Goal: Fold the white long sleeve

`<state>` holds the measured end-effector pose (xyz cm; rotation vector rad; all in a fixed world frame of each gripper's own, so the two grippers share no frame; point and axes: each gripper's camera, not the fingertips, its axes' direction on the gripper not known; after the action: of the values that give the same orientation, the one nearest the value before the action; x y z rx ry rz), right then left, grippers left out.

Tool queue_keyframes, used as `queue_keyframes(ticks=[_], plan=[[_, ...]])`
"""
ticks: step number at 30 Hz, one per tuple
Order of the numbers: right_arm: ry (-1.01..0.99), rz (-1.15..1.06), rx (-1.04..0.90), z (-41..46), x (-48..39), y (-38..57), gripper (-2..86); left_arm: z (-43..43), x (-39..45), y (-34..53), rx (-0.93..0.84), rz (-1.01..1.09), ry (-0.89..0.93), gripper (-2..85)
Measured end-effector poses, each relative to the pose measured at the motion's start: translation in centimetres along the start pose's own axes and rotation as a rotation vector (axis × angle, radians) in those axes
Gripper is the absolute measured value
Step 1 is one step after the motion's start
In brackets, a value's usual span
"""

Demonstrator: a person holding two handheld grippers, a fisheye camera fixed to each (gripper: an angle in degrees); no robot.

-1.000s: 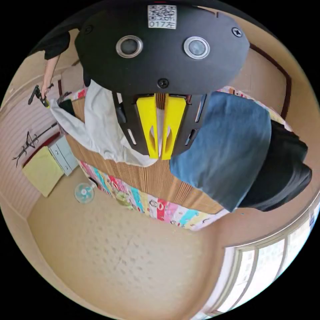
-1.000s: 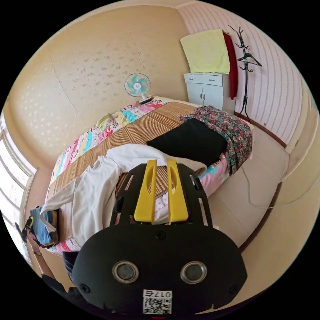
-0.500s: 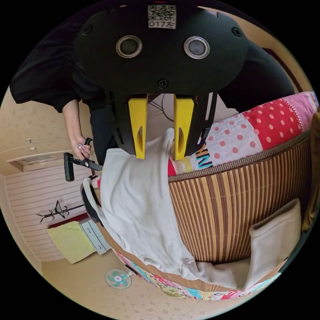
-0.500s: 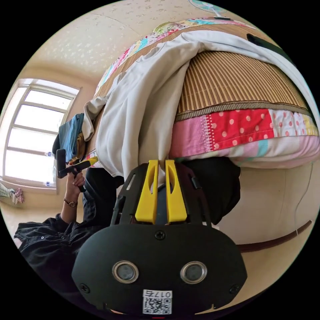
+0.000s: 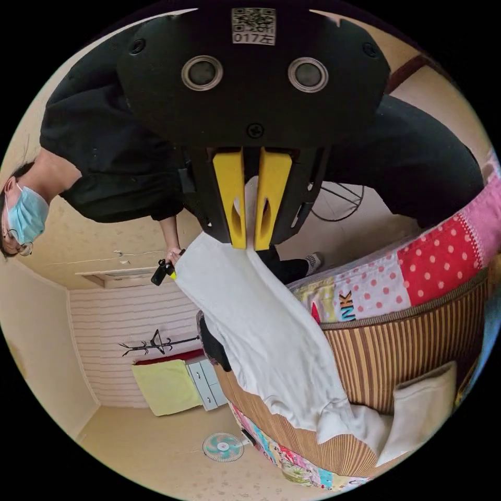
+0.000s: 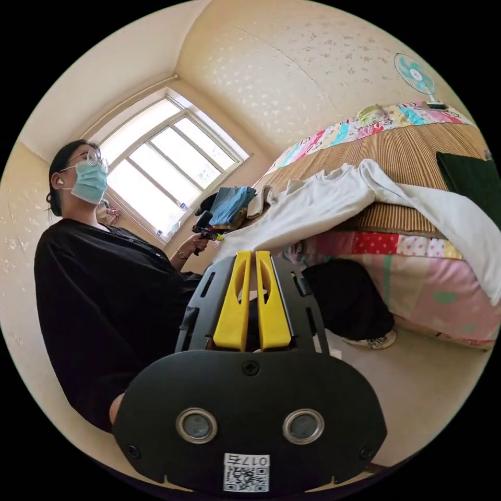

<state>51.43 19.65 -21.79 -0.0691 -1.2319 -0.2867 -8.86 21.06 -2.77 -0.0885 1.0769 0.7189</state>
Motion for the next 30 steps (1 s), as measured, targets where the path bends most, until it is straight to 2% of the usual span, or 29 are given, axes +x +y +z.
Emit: queue_keyframes(ticks=[2,3,5,9,12,14,18,19,22,25,30], plan=[[0.067,0.264,0.029,-0.4,4.7,2.9,3.3,0.2,-1.9,2.4,0.087,-0.107,-0.096,5.9],[0.075,0.323,0.072,-0.7,5.8,3.6,3.5,0.1,-2.4,2.9,0.107,-0.133,-0.105,6.4],[0.142,0.506,0.291,-2.4,9.0,5.4,4.8,-0.5,-3.6,3.9,0.166,-0.193,-0.078,7.3],[0.251,0.663,0.513,-4.1,12.6,4.0,7.0,-1.2,-3.0,3.3,0.181,-0.165,-0.002,7.7],[0.045,0.782,0.774,-4.9,18.2,3.4,9.0,-1.6,-1.5,2.3,0.175,-0.122,-0.016,7.7],[-0.093,0.94,1.004,-4.7,22.6,5.1,9.8,-2.1,-0.4,2.0,0.193,-0.096,-0.017,7.7],[-0.177,1.17,1.185,-2.9,26.4,8.0,9.5,-2.6,0.4,2.4,0.22,-0.089,-0.001,7.7],[-0.186,1.188,1.232,-2.5,26.7,8.4,9.1,-2.7,0.3,2.6,0.225,-0.097,-0.004,7.7],[-0.196,1.004,1.362,-3.4,25.6,7.1,5.6,-3.5,-0.1,3.7,0.25,-0.109,0.005,7.7],[0.0,1.024,1.263,-5.5,22.7,3.2,3.3,-4.7,-0.9,4.9,0.281,-0.13,0.007,7.5],[0.145,0.558,1.122,-6.0,7.8,-8.5,2.1,-6.4,-1.0,6.4,0.325,-0.136,-0.001,6.8]])
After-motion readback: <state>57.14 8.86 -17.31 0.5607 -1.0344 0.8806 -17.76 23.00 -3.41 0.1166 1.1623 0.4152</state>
